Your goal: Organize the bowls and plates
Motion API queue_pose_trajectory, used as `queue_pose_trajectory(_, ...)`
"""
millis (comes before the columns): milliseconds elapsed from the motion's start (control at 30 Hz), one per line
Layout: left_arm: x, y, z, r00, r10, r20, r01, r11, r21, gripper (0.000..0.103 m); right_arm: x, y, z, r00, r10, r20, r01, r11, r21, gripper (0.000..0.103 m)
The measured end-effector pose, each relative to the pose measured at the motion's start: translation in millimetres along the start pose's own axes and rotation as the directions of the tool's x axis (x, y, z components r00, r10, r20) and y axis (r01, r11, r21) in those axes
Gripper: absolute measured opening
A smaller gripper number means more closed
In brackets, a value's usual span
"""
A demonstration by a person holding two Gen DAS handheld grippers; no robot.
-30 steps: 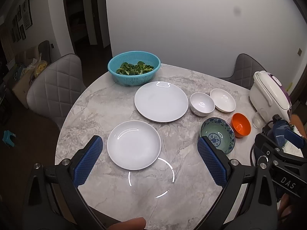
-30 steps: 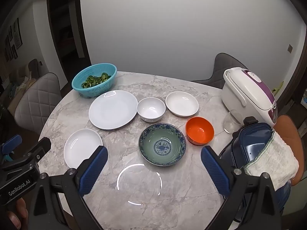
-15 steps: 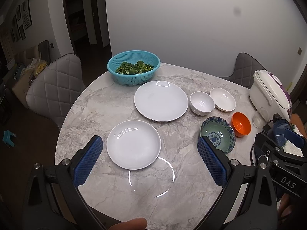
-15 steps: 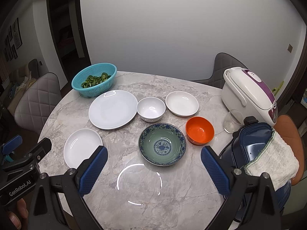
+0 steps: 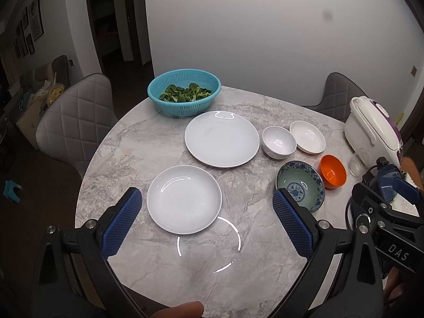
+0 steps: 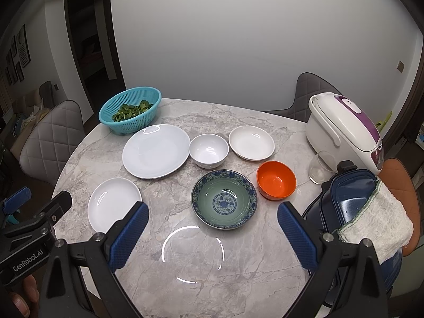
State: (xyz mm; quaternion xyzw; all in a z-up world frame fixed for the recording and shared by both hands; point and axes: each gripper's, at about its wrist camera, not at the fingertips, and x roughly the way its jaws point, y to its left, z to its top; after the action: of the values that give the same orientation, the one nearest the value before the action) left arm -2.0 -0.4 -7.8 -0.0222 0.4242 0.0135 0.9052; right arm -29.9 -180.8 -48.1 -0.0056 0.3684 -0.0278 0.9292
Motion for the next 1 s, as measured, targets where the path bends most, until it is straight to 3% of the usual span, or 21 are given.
queue_pose_trajectory(1000, 0.9, -0.7, -0.7, 1.000, 0.000, -0.003, 0.000, 1.000, 0.000, 0.100, 1.0, 0.2, 0.1, 1.000, 0.001, -0.002, -0.001, 1.000, 0.000, 0.100)
